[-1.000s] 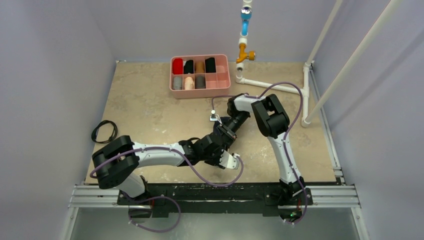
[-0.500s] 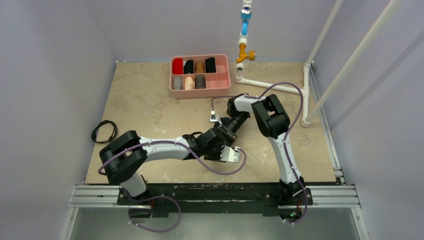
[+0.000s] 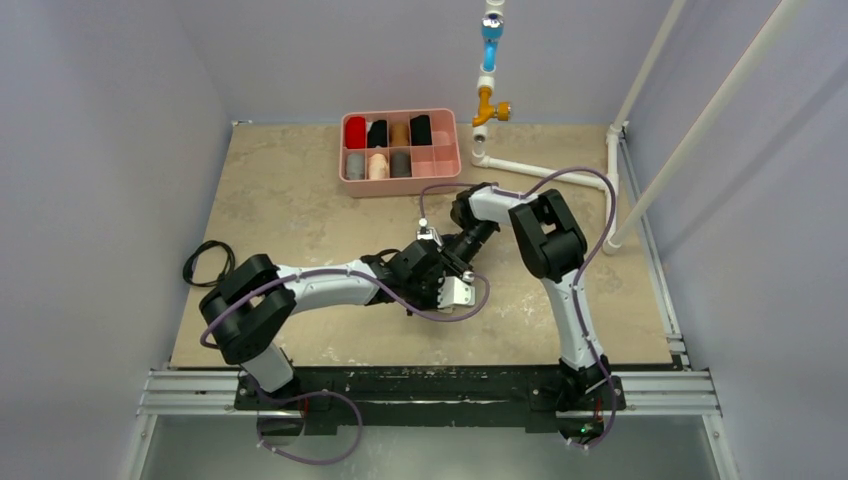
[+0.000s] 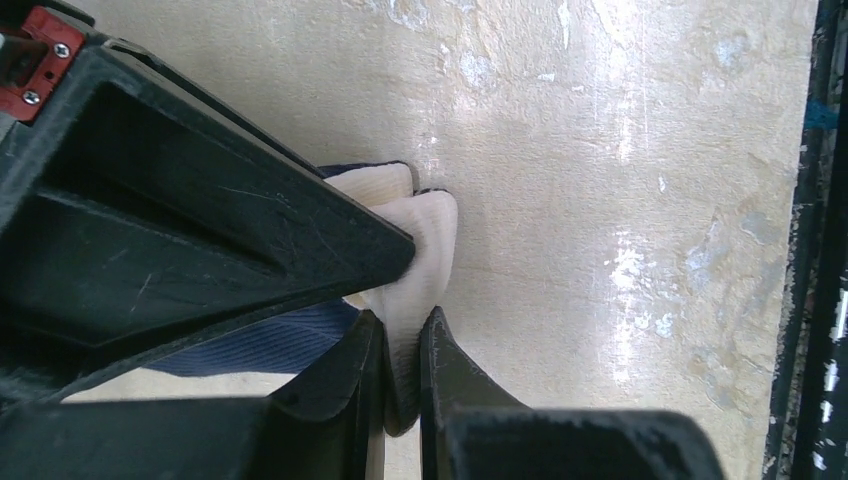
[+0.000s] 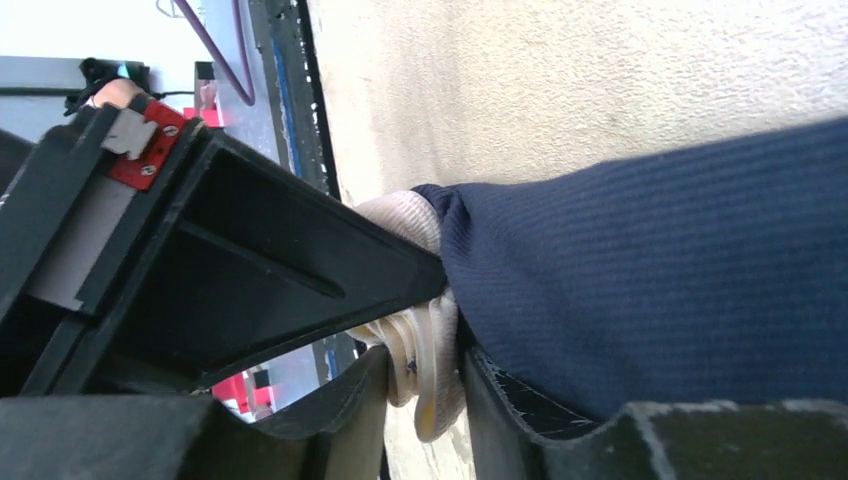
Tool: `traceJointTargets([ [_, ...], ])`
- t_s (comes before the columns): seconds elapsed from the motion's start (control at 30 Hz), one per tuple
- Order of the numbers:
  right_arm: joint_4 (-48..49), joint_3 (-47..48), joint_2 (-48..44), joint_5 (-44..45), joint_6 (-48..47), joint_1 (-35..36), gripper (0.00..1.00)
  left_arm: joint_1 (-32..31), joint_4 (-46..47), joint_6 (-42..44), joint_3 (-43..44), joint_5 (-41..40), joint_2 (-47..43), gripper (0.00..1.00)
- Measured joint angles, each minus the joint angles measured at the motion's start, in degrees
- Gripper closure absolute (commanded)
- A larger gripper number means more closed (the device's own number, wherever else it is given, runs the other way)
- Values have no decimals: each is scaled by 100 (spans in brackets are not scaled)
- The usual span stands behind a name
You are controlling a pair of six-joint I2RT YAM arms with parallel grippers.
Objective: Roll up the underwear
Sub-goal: Roll the underwear to the center of the board.
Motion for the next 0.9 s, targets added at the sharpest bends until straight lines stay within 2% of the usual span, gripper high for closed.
traceJointTargets([
  [0.1,37,-42,-133,35,76,-4,50,90,-125,-90,74,188,31,100],
  [0.2,103,-103,-326,76,101,-22,48,197,-271,-120,175,409,101,100],
  [0.6,402,-304,-1019,343,101,-728,49,481,-876,-219,623,1073,437,100],
  [0.9,929,-850,-1998,361,323,-1458,50,874,-1550,-350,1276,1729,981,100],
])
